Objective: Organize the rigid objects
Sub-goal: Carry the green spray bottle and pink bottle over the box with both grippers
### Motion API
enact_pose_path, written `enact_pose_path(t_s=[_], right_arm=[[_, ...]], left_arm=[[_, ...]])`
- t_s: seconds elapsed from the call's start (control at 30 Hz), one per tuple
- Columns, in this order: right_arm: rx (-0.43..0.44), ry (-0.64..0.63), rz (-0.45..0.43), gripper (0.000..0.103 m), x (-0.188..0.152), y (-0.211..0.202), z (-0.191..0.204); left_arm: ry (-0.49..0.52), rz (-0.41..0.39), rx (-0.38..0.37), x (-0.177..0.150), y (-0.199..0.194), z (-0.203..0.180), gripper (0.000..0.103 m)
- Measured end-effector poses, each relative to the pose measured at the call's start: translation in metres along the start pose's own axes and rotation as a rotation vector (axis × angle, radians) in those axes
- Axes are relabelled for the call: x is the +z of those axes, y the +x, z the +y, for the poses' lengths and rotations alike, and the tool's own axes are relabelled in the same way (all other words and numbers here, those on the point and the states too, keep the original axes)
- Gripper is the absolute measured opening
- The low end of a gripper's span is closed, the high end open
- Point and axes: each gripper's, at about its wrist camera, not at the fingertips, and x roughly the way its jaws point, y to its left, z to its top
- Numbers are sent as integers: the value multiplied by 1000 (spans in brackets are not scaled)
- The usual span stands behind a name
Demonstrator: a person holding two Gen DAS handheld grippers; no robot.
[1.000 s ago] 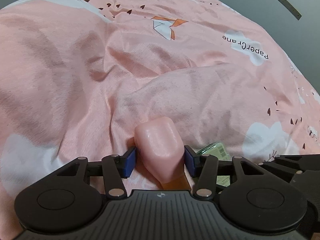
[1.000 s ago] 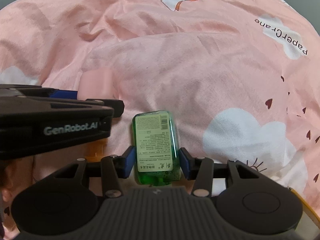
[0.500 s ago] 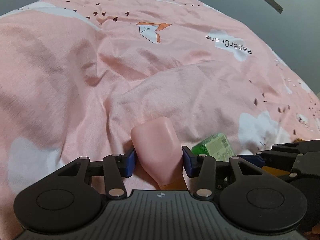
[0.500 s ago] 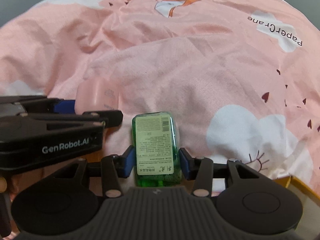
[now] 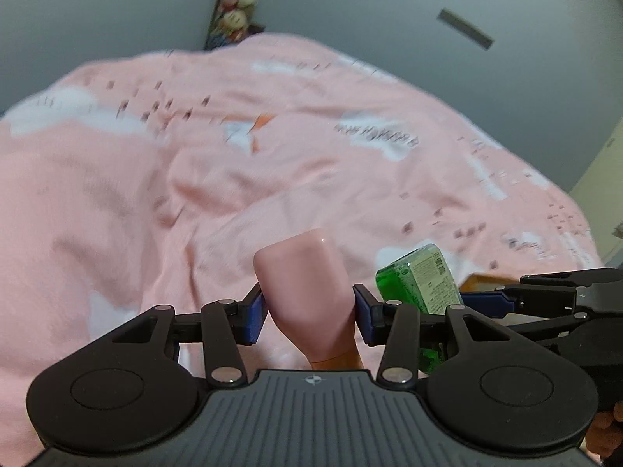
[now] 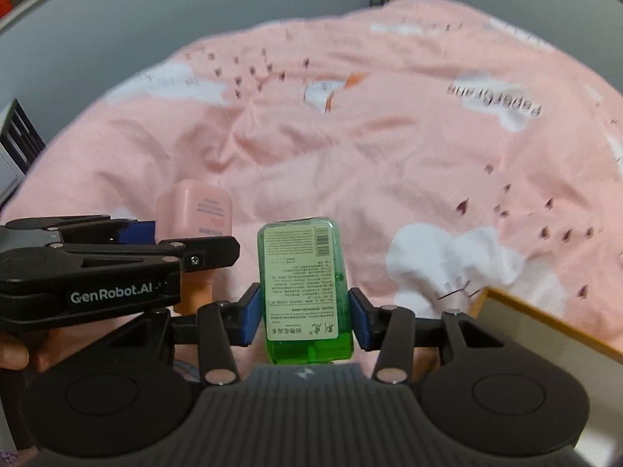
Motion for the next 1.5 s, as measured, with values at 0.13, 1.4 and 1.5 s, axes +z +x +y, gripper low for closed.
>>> enact_pose_path(t_s=[0.13,1.4,1.5], right_arm=[[-34,21,-78,46,-3,-46,-10],[-515,182,226,46,-138,-58,-193],[-526,182,250,46,-140,-51,-198]], left_arm=[[45,-37,-64,8,-21,-24,53],[212,439,-380,-66,159,-243,52],[195,457,-384,-69,163,-241,52]])
